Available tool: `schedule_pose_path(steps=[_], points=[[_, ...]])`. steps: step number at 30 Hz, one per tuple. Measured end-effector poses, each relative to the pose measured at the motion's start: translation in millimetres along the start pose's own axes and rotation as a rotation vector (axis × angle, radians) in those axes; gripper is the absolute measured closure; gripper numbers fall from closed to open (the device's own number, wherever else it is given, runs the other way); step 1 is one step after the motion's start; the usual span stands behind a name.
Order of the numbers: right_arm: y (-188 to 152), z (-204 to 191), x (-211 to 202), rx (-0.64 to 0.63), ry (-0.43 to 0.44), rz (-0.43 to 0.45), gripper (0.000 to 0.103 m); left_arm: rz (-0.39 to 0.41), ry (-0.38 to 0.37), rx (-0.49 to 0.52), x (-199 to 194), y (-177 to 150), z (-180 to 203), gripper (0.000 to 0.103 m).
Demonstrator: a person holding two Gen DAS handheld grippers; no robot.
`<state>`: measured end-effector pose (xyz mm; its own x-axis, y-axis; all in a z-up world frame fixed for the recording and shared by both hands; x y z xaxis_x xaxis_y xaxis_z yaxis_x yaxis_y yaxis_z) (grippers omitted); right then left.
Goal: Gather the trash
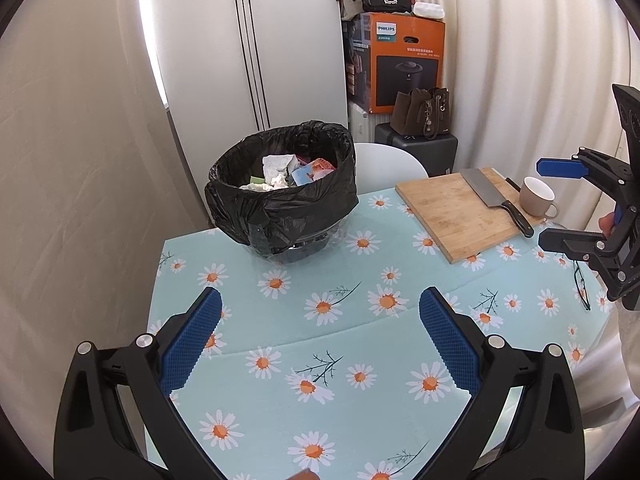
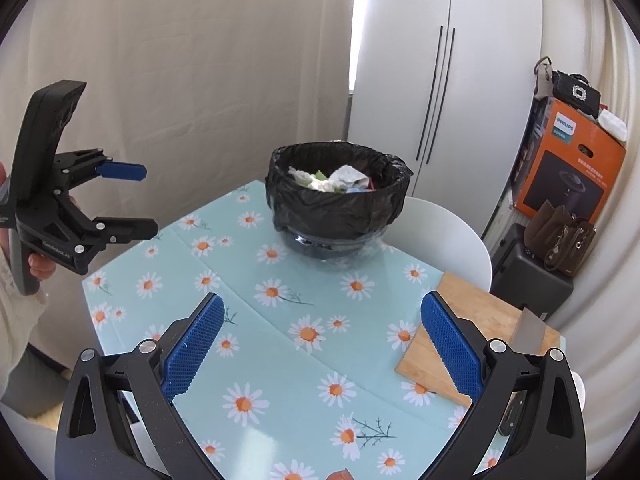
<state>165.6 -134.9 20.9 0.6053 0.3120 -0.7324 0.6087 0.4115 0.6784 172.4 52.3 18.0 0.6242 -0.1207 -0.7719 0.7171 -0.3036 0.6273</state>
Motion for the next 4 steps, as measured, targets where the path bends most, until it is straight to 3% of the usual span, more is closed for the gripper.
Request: schedule_pose_path(steps=[4], points=[[-1.5,2.4,3.3,0.004,0.007,0.0,0.008,0.012,-0.023,-0.013,-1.2,1.5,-1.9,0.006]])
Point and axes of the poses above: each gripper's, at about its wrist camera, not at the fingertips, and x roughly the way its jaws point, z to its right, y to its top, the point moved 3 cm from there along x, roughly the way its jaws point, and after that the axes turned 10 degrees about -z, right-handed, at the moved point
